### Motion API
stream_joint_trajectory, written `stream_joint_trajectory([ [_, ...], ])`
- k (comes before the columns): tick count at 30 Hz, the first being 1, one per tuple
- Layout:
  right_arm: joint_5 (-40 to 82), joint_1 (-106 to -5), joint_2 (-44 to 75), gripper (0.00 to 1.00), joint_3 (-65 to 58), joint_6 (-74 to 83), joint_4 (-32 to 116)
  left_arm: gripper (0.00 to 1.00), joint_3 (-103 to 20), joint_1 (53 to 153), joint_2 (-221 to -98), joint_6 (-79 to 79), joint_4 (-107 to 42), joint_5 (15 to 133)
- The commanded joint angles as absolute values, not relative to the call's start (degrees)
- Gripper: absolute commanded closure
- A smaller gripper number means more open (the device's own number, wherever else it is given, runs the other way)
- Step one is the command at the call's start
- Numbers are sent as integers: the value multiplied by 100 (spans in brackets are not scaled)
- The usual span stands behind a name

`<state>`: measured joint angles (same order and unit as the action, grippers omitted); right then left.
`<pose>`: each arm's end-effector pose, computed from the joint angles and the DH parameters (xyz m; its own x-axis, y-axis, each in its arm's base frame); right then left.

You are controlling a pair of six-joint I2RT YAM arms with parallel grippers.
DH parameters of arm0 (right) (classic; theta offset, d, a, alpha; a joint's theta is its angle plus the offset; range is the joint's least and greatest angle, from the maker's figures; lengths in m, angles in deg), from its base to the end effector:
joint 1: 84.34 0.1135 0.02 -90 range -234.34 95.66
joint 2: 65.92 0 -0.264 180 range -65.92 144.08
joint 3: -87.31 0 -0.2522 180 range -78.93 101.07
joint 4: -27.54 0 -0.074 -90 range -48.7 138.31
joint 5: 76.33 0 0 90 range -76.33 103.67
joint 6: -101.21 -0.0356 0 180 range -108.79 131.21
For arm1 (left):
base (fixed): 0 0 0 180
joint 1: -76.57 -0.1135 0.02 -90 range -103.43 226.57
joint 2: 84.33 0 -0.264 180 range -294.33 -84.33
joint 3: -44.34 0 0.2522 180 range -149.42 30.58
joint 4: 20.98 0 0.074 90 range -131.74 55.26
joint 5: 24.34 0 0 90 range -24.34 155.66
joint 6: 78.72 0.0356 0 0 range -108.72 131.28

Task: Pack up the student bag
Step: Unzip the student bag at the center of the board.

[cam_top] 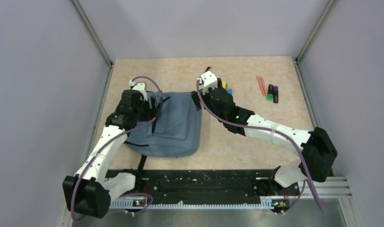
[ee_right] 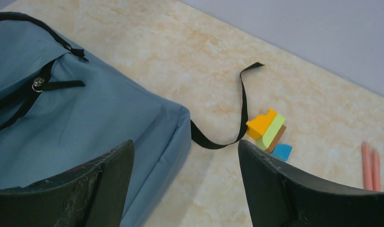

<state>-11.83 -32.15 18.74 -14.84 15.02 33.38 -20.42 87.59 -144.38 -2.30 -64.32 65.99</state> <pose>0.2263 0.2667 0.3232 -0.1037 -0.2315 -0.9673 -0.4635 0.8717 -0.1589 0.2210 -0.0432 0.2945 -0.6416 -0.1143 -0.7585 0.0462 0.9813 -0.1869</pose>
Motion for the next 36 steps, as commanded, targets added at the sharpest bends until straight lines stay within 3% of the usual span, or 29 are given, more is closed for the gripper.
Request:
stream_joint_trajectory([
  [1, -1111, -3265, 1546, 21, -1816, 705, 3504, 22, -2089, 8747, -14517, 218, -6447, 6823],
  [4, -466, -3262, 1451, 21, -1819, 555, 3522, 30, -1922, 8747, -14603, 233, -6445, 6789],
  [9, 186, -3257, 1092, 23, -1777, 471, 4372, 67, -1812, 8747, -14550, 379, -6509, 6685],
  [13, 534, -3248, 748, 23, -1842, 1038, 4509, 100, -1776, 8747, -14259, 321, -6493, 7740],
  [17, 869, -3244, 749, 23, -1730, 1473, 4172, 100, -1629, 8776, -13660, 100, -6132, 8568],
  [24, 2459, -3255, 1642, 16, -753, 2311, 3444, 100, -1519, 9048, -12951, -21, -6093, 8835],
  [30, 3060, -3284, 3092, 15, 609, 2483, 3658, 100, -1228, 9072, -12294, -153, -5906, 8808],
  [36, 3842, -3528, 3543, 15, 900, 2391, 3317, 100, -1296, 9144, -12319, -381, -5785, 8838],
])
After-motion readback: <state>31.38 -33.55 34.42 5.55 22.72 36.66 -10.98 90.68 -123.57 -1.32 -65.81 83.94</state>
